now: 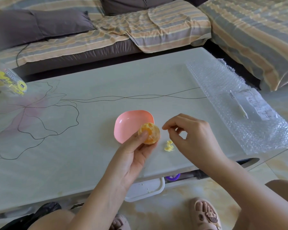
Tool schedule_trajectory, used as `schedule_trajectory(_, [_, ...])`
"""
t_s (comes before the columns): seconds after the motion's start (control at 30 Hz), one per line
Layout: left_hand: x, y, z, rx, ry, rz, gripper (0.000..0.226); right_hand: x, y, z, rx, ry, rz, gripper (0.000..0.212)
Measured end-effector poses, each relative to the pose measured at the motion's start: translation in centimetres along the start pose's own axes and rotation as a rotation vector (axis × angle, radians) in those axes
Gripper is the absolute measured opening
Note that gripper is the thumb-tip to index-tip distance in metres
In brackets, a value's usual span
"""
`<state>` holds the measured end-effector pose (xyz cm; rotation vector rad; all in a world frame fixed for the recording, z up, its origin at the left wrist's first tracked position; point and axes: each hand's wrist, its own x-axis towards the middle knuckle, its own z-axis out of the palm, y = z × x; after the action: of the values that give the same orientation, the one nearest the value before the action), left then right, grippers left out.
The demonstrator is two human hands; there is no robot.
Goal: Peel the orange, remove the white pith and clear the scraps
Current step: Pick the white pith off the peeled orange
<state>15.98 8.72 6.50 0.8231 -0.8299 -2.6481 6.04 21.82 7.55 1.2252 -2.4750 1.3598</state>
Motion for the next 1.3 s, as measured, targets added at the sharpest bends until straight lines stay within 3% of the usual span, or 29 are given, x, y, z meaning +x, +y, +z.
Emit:
schedule_trajectory(0.07, [0.2,-0.2,0.0,-0.021,-0.030,0.023,0.050,-0.2,-0.5,-0.1,0.041,0.001,-0.024,0.022])
schedule_trajectory(0.17, [0.1,-0.5,0.3,0.048,-0.038,0.074,0.032,-0.4,-1.0,-0.1,0.073,-0.004,-0.052,0.018])
schedule_trajectory(0.23, [0.1,-0.5,0.4,0.078,-0.055,0.113,0.033,-0.4,-1.0,-0.2,0.098,0.003,-0.059,0.010])
schedule_trajectory(0.33, [0.2,-0.3,0.3,0.095,-0.110,0.161,0.071,-0.2,-0.9,-0.4,0.132,0.031,-0.058,0.005])
schedule_trajectory(0.4, [0.2,-0.1,0.3,0.132,-0.122,0.182,0.079,0.0,-0.8,-0.6,0.139,0.025,-0.080,0.011])
schedule_trajectory(0.53, [-0.1,0.6,0.2,0.279,-0.163,0.218,0.065,0.4,-0.7,-1.3,0.133,-0.031,-0.174,0.022])
schedule_trajectory(0.73, [-0.9,1.1,0.5,0.345,-0.171,0.205,0.056,0.5,-0.9,-1.6,0.136,-0.081,-0.245,0.019])
schedule_trajectory(0.87, [-1.4,1.0,1.0,0.348,-0.113,0.168,0.023,0.7,-0.9,-1.7,0.149,-0.106,-0.246,0.016])
schedule_trajectory(1.3, [-1.7,0.8,1.5,0.390,-0.061,0.152,0.023,0.9,-0.6,-2.3,0.122,-0.180,-0.265,0.005])
